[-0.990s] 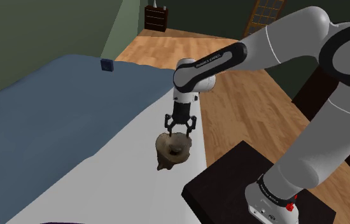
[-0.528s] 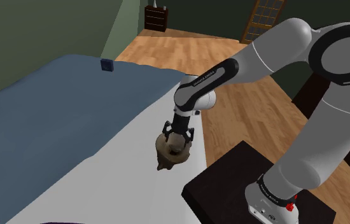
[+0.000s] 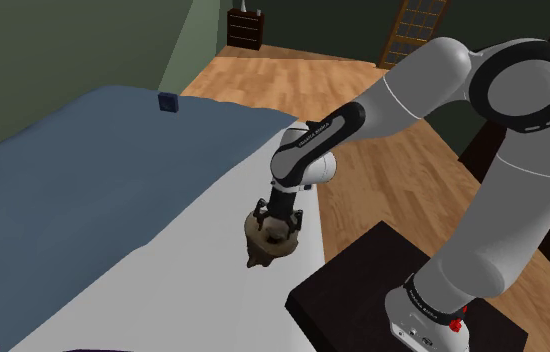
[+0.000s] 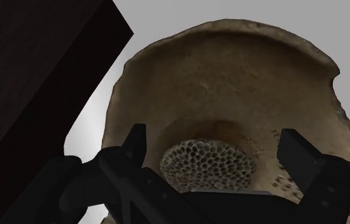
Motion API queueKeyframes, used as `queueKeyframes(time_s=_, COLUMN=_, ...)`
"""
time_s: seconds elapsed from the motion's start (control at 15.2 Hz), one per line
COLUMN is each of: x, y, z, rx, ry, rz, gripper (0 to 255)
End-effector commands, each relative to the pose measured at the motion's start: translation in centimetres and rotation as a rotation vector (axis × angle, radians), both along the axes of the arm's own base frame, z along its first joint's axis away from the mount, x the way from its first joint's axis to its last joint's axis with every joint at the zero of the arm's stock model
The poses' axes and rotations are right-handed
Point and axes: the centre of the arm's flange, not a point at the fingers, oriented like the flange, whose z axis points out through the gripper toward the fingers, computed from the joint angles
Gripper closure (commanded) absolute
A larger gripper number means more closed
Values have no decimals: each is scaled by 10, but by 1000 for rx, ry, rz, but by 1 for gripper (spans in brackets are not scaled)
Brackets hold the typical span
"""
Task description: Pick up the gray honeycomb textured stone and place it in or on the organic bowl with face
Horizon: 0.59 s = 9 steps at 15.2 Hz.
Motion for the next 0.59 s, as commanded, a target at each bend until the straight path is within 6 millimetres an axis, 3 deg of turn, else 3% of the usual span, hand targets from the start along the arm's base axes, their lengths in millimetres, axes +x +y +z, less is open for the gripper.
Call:
queueKeyframes(time_s=0.0, x=0, y=0, z=0, rx=0, ry=0, rz=0, gripper=0)
queueKeyframes(time_s=0.2, x=0, y=0, z=0, rx=0, ry=0, rz=0, gripper=0)
queueKeyframes(time_s=0.26, x=0, y=0, z=0, rx=0, ry=0, rz=0, gripper=255)
queueKeyframes(time_s=0.53, x=0, y=0, z=0, rx=0, ry=0, rz=0, gripper=255)
